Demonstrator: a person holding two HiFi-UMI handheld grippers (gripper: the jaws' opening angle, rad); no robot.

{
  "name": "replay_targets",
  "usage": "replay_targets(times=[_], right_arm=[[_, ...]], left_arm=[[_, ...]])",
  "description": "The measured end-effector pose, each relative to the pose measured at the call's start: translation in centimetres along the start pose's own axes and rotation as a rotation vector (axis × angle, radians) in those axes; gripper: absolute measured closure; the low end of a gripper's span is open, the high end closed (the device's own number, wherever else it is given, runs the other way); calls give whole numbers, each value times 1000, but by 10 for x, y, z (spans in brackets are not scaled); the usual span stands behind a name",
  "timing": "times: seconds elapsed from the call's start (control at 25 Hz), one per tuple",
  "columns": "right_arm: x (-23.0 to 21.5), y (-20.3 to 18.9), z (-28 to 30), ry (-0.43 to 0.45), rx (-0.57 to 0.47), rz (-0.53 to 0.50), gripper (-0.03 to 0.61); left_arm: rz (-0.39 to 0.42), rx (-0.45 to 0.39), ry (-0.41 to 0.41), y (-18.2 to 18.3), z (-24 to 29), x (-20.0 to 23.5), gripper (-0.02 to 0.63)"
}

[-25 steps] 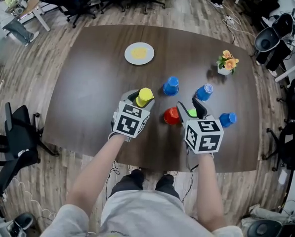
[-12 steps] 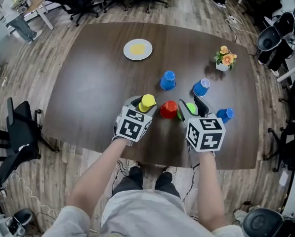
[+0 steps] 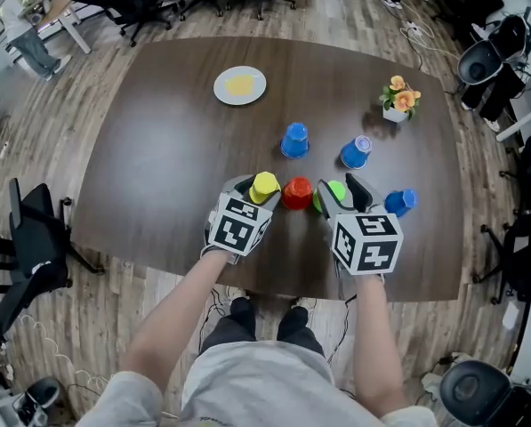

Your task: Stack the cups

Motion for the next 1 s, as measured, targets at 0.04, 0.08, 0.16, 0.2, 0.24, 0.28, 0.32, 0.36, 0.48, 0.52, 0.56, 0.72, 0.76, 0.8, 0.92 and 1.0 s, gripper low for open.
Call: replay_targets(times=[0.04,0.08,0.16,0.2,0.24,0.28,0.32,0.36,0.48,0.52,0.56,0.72,0.76,0.8,0.92,1.0], right_arm=[[0,-1,0,0,1,0,360],[-1,-1,0,-1,2,1,360],[-3,-2,0,-3,4,4,360],[-4,-2,0,-5,4,6,360],[-5,-3,0,-7,4,7,360],[-6,-3,0,-10,4,8,360],[-8,-4,-1,-13,2,9,360],[-10,-4,-2,-17,1,9,360],[-17,-4,-8,-31,-4,14,360],[-20,-5,-10,-37,-6,16,360],[-23,-5,-12,-43,-7,18,360],[-36,-6,-22,-73,-11,18,360],[-39,-7,-25,-81,-12,18,360],[-43,-8,-28,-88,-13,18,360],[-57,-14,-37,-113,-14,23,360],[-69,-19,-44,-131,-13,24,360]], left_arm=[[0,-3,-1,0,0,-1,373],[0,-6,0,1,1,-1,373],[-4,-8,-1,2,2,0,373],[-6,-8,-1,2,2,0,372],[-7,-9,-1,2,2,0,370],[-11,-13,0,2,2,1,367],[-16,-21,0,3,0,1,359],[-21,-30,1,5,-2,1,349],[-23,-68,11,17,-12,-1,330],[-20,-83,17,23,-15,-1,326],[-15,-96,23,30,-20,-2,321],[5,-147,24,60,-35,-11,310],[12,-160,21,68,-38,-16,309],[20,-171,18,75,-40,-21,310],[34,-202,-3,95,-41,-40,310],[41,-213,-17,104,-39,-54,310]])
Point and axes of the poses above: the fingertips, and each gripper's own axes: z forward along the fingers, x to its left, y out of its top, the point moved 1 cm from there along -z, backward along the fingers, and after that the axes turned 9 degrees about x, right-handed, at the moved point
